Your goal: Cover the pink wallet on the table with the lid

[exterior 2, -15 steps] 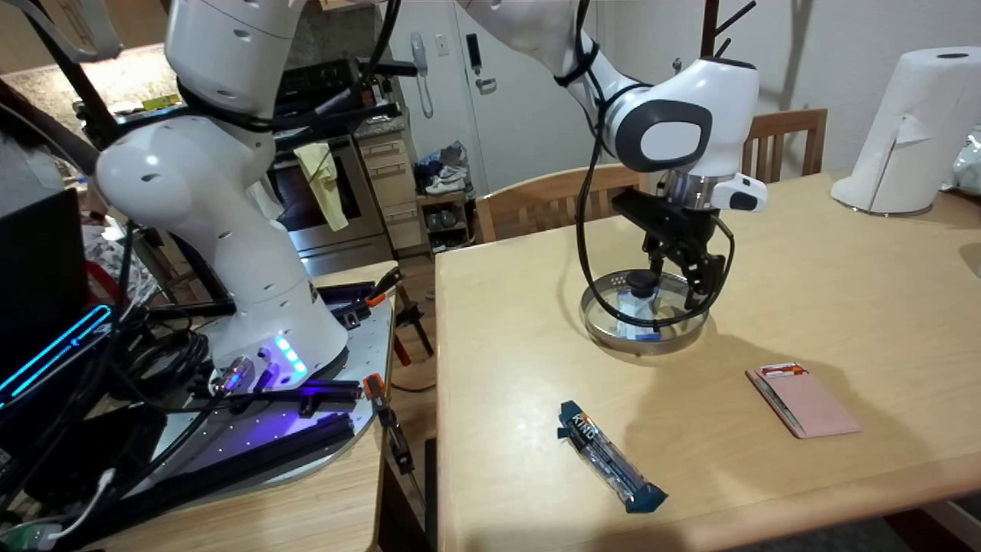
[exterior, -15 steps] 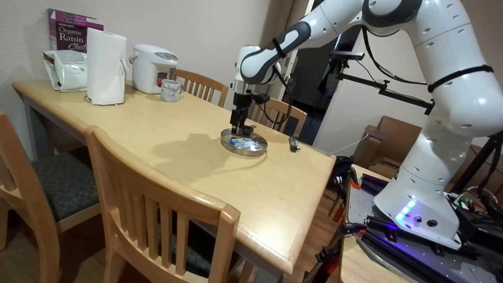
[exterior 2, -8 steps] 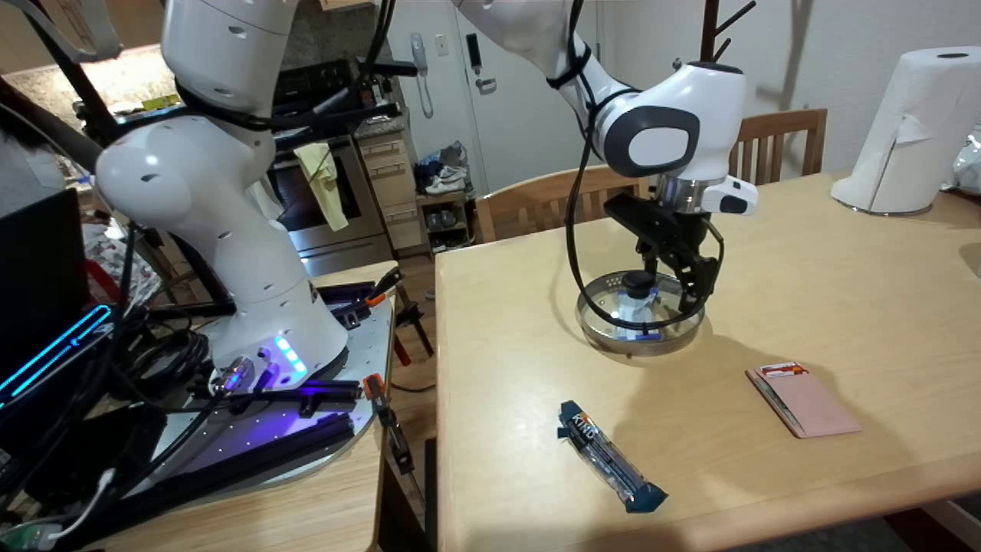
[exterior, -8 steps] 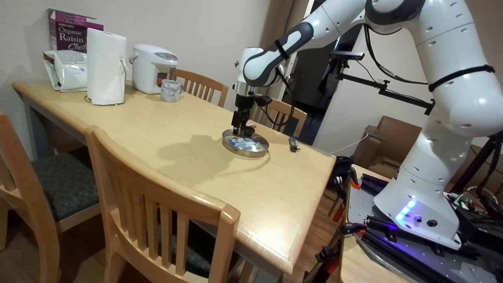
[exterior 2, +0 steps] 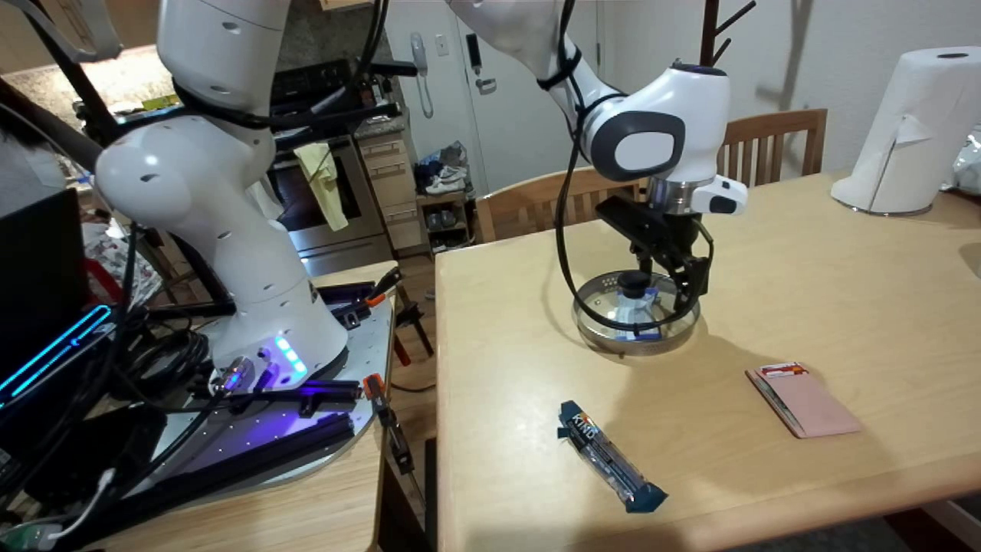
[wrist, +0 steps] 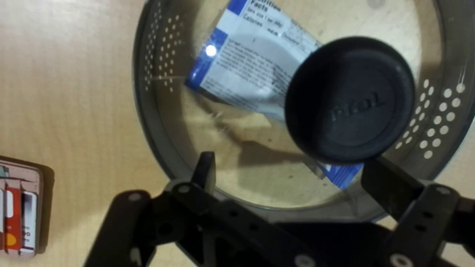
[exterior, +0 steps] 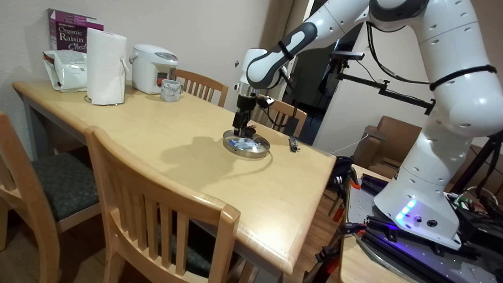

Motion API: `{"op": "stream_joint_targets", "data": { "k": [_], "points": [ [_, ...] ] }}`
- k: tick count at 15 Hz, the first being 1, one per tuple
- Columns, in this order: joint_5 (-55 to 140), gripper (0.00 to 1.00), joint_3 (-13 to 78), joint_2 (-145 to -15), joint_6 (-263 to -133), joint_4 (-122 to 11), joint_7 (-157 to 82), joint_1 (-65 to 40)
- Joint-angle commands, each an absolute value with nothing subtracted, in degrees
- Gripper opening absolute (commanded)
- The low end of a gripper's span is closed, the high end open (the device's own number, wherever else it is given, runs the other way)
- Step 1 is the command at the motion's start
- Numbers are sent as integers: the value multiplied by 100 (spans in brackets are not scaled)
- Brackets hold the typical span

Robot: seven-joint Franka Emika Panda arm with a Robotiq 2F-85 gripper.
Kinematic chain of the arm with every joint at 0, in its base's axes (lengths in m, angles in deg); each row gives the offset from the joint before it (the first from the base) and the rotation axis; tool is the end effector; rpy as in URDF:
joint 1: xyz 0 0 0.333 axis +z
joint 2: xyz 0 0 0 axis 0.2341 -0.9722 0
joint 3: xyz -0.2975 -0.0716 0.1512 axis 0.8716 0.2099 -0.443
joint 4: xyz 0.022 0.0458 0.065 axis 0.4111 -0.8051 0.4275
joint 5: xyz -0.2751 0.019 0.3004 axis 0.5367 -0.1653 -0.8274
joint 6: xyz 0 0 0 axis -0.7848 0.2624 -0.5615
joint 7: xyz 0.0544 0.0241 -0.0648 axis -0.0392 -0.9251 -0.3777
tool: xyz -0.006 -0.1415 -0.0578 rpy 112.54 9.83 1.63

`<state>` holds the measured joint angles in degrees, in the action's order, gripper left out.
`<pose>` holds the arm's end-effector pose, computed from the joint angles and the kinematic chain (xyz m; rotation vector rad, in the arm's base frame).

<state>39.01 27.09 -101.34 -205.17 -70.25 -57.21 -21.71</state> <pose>0.6461 -0.0767 0.1166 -3.1048 -0.2142 0.0806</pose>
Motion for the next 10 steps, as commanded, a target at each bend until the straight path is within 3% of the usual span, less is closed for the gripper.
{"op": "stream_joint_targets", "data": {
  "k": [1, 10],
  "points": [
    [3903, 100, 2708, -10134, -20501, -7017, -5719, -2171],
    [4010, 100, 2810, -9866, -20745, -7244, -5550, -2043]
  ]
}}
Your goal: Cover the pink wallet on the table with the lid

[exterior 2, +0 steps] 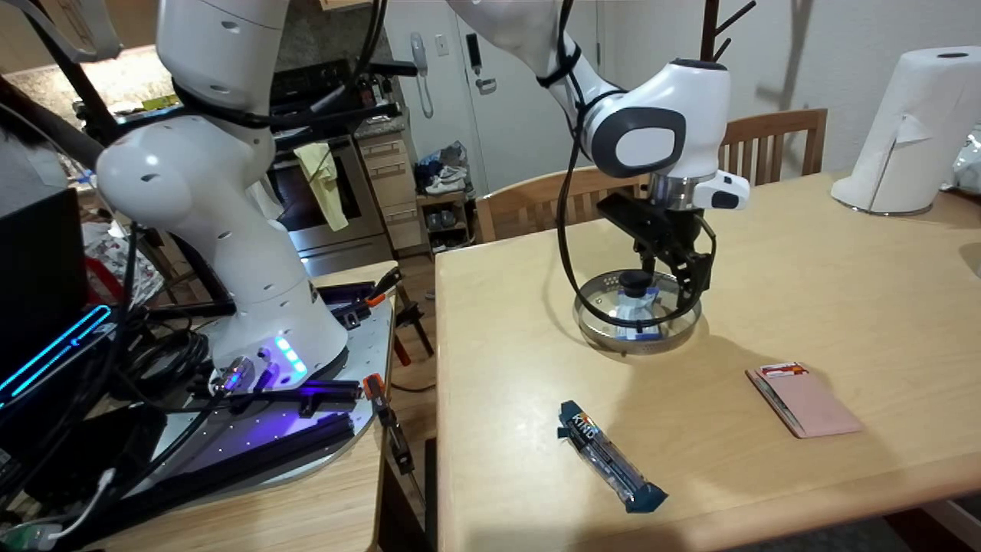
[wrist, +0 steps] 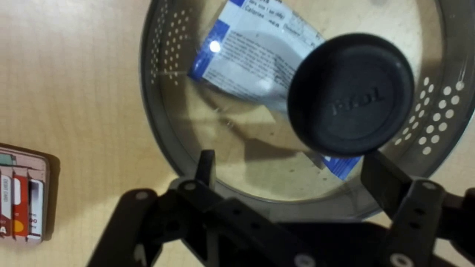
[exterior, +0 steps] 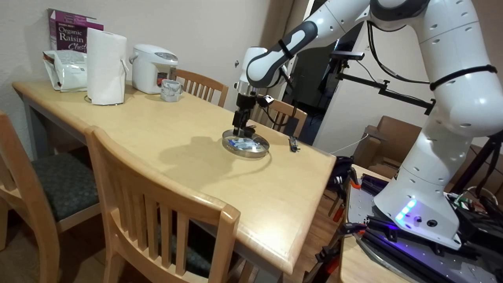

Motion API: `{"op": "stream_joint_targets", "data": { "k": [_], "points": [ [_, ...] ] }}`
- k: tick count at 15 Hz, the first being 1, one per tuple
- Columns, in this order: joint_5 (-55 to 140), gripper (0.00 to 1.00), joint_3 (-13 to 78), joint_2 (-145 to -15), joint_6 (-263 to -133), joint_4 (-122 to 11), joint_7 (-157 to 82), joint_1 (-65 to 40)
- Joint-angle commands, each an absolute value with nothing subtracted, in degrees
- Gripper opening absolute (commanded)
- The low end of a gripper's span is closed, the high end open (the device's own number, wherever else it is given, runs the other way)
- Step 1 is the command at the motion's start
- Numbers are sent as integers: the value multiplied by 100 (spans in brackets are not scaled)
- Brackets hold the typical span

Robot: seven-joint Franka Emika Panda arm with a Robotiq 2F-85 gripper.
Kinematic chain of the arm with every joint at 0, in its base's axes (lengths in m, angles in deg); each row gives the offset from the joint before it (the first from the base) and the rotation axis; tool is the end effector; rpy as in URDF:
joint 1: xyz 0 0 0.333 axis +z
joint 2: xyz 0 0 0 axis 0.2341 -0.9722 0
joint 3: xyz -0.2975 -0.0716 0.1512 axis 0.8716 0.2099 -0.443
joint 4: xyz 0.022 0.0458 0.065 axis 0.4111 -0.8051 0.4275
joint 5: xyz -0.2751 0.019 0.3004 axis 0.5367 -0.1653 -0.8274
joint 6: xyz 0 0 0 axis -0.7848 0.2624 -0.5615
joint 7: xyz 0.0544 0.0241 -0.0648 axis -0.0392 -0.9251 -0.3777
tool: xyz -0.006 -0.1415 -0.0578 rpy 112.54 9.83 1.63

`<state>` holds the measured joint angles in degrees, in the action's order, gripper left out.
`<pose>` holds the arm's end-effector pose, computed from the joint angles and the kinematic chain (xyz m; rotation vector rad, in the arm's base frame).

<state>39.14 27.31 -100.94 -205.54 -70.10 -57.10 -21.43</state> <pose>0.6498 -0.0765 0.1226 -3.1120 -0.2173 0.0575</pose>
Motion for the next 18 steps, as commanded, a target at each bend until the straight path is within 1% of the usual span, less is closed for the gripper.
{"op": "stream_joint_targets", "data": {
  "k": [1, 7, 14, 18],
  "points": [
    [4032, 100, 2831, -9833, -20801, -7281, -5517, -2019],
    [4012, 100, 2891, -9716, -21098, -7622, -5398, -1954],
    [3978, 100, 2977, -9479, -21933, -8397, -4964, -1915],
    [4069, 100, 3077, -9284, -21813, -8501, -4797, -1836]
  ]
}}
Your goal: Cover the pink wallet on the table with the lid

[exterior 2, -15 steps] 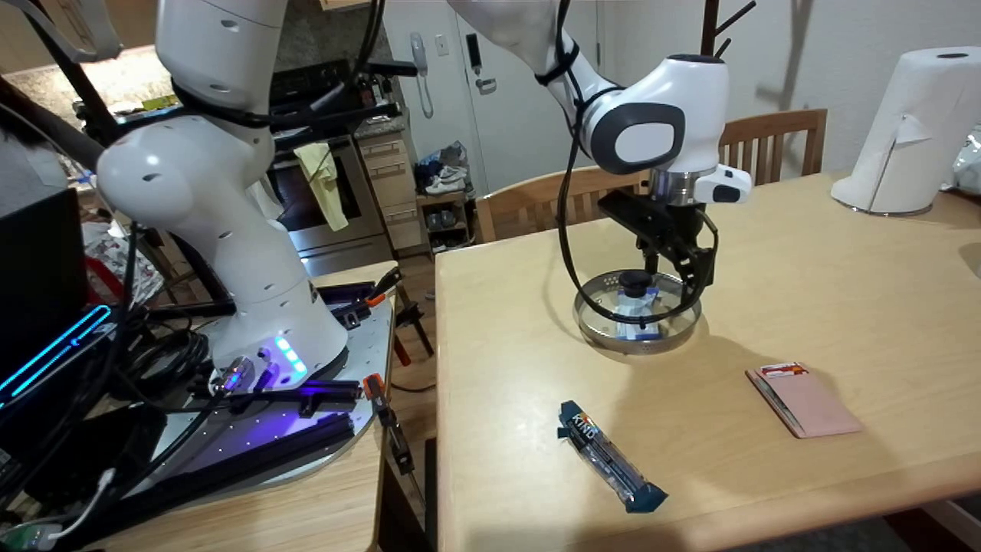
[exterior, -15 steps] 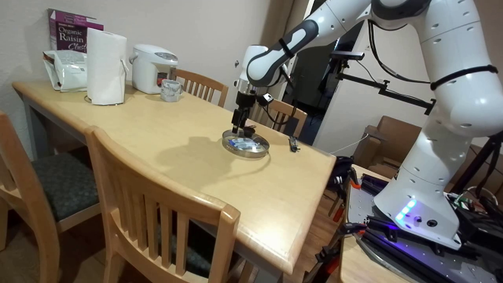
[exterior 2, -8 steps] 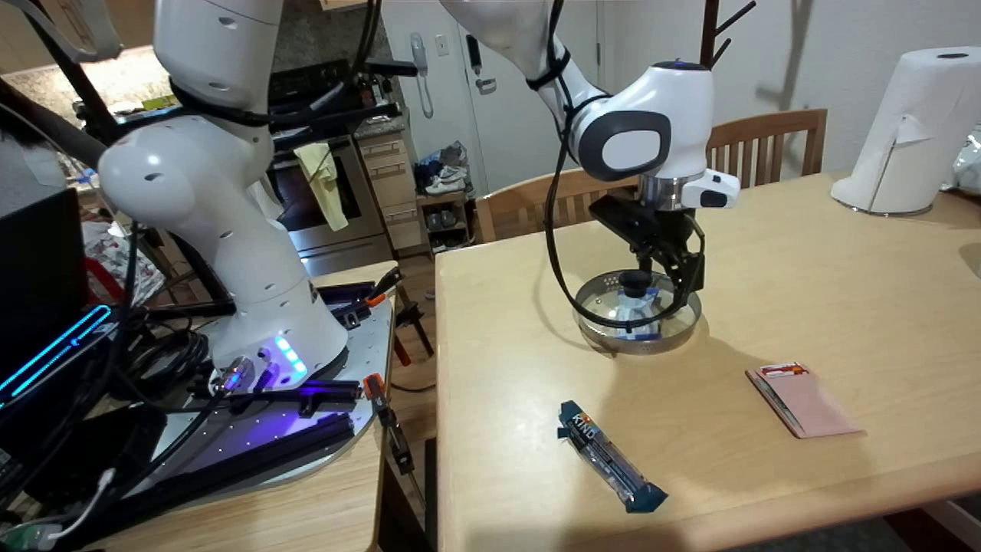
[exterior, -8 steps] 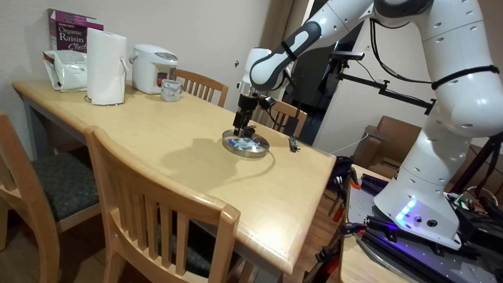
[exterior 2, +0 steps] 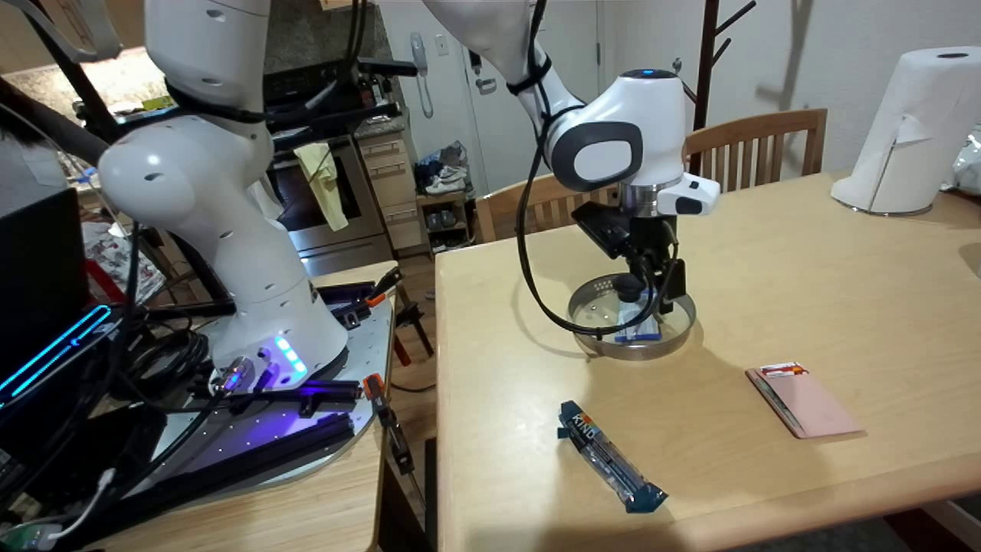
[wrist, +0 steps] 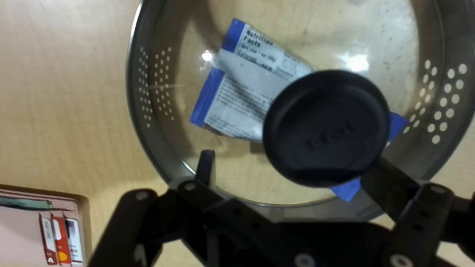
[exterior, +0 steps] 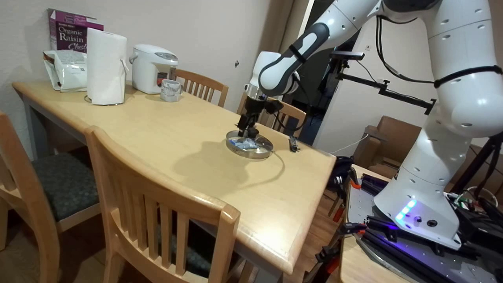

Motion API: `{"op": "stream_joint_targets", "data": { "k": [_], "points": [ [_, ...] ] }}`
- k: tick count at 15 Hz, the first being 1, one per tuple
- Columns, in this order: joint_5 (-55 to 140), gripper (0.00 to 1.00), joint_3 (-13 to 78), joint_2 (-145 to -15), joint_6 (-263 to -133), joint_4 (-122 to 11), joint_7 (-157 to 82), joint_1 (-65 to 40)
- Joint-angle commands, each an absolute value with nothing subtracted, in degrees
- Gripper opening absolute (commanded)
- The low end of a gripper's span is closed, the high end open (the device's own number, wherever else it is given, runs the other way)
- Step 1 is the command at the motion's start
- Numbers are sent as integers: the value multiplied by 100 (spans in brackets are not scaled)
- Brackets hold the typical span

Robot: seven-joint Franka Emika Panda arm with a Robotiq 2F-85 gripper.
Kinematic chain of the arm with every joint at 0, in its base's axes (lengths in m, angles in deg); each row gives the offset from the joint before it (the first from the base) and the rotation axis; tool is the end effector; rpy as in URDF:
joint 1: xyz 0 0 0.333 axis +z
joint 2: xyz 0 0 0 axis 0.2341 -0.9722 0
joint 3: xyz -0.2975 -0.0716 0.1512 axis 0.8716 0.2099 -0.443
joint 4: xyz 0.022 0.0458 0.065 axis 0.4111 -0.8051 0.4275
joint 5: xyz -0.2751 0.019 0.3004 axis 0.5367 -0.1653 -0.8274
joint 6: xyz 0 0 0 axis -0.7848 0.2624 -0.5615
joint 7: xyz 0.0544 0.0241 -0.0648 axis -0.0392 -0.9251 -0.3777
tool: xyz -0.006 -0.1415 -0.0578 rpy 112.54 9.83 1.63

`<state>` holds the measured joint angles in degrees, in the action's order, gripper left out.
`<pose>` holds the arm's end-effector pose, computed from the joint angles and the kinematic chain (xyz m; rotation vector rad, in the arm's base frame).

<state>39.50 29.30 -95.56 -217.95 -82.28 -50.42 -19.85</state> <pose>0.6076 -0.0762 0.1222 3.1233 0.0426 0.0873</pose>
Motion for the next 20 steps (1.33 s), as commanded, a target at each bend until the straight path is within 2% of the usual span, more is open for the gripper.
{"op": "stream_joint_targets", "data": {
  "k": [1, 7, 20],
  "points": [
    [4075, 100, 3095, -9251, -21749, -8474, -4775, -1812],
    [4156, 100, 3217, -9124, -21546, -8304, -4632, -1624],
    [4084, 100, 3308, -9004, -21989, -9082, -4489, -1619]
  ]
}}
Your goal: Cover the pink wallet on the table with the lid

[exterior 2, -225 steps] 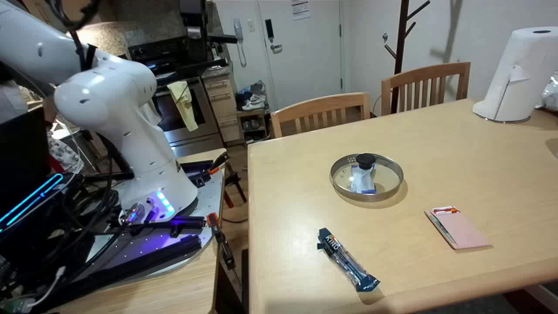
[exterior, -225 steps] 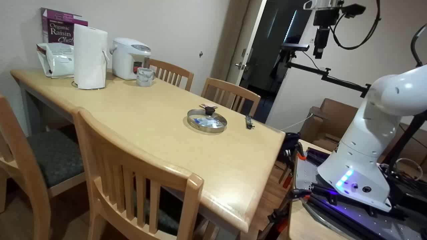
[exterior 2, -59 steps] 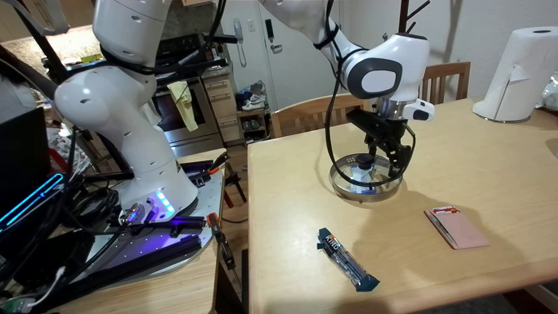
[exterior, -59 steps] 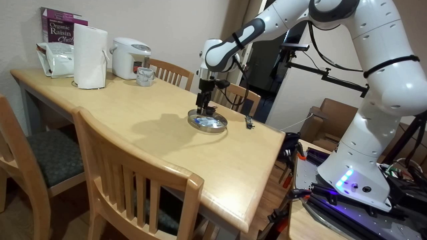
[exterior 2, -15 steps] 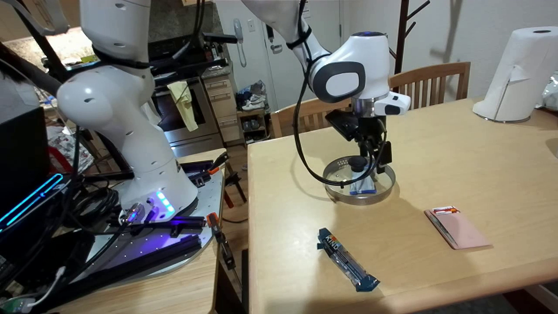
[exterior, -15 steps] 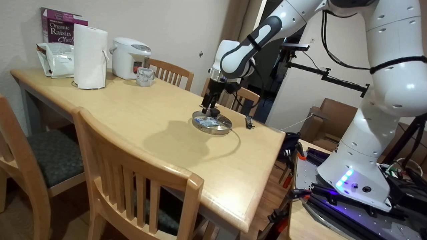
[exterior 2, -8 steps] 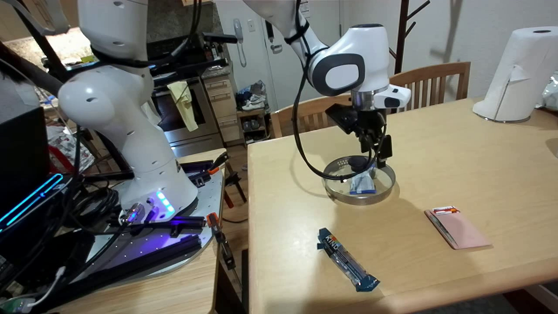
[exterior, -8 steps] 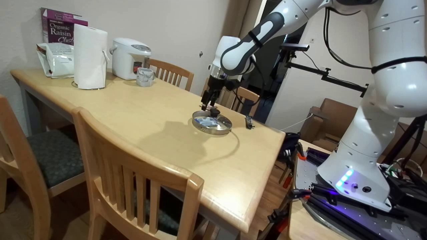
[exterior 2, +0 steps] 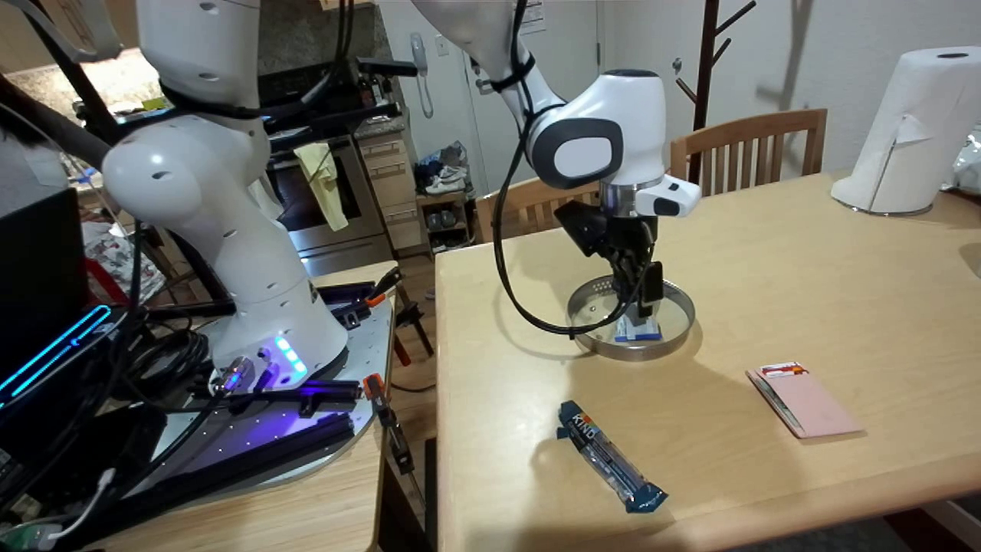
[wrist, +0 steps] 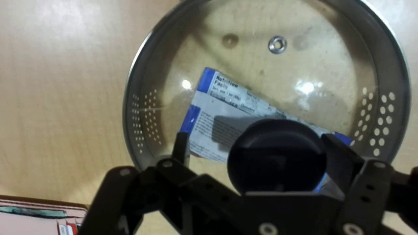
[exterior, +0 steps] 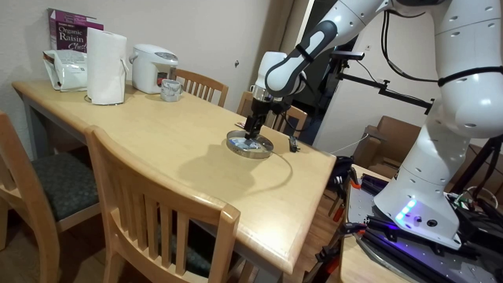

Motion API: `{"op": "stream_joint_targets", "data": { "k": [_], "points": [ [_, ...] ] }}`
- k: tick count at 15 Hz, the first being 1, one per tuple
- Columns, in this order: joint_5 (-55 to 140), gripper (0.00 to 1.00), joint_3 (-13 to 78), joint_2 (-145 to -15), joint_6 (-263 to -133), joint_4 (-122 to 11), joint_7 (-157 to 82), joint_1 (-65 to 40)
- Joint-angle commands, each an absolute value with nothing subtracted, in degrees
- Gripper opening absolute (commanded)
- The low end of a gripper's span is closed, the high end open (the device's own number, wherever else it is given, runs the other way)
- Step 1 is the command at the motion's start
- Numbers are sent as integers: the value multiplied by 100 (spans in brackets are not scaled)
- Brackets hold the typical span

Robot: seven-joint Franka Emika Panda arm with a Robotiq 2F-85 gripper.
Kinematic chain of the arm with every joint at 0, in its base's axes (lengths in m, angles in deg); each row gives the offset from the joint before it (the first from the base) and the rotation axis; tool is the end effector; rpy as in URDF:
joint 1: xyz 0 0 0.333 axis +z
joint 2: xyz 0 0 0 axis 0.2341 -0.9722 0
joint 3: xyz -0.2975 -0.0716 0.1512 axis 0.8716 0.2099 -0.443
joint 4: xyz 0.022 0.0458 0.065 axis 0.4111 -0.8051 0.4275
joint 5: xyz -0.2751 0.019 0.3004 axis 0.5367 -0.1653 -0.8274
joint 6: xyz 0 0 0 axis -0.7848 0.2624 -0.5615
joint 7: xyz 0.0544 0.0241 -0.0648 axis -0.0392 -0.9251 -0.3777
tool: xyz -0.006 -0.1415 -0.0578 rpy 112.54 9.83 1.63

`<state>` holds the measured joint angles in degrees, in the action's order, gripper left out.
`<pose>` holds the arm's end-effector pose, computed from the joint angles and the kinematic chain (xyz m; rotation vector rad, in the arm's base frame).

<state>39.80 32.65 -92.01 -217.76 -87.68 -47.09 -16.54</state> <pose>0.5767 -0.0745 0.1262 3.1008 -0.0312 0.0293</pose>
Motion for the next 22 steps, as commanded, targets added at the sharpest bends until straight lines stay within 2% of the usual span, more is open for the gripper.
{"op": "stream_joint_targets", "data": {
  "k": [1, 2, 8, 9, 22],
  "points": [
    [4150, 75, 3370, -9005, -22042, -9088, -4407, -1559],
    [4141, 74, 3359, -9000, -22026, -9087, -4413, -1565],
    [4204, 34, 3411, -8891, -22025, -9114, -4370, -1502],
    [4213, 32, 3422, -8895, -22017, -9126, -4369, -1494],
    [4619, 31, 3695, -8455, -21935, -9329, -3918, -1296]
  ]
}}
